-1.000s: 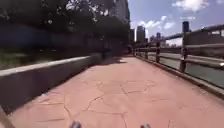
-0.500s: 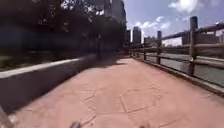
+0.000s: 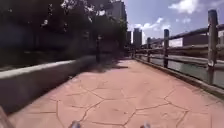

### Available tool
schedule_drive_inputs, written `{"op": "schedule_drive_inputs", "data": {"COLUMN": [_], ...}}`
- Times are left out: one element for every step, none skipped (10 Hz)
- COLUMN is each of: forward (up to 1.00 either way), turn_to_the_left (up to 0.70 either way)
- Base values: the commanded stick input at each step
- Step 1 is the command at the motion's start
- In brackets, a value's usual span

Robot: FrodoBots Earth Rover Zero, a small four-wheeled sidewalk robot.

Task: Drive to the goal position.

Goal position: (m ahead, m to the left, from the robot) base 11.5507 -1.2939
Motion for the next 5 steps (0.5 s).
{"op": "schedule_drive_inputs", "data": {"forward": [1.0, 1.0, 1.0, 1.0, 1.0], "turn_to_the_left": [-0.4, -0.4, -0.4, 0.0, 0.0]}}
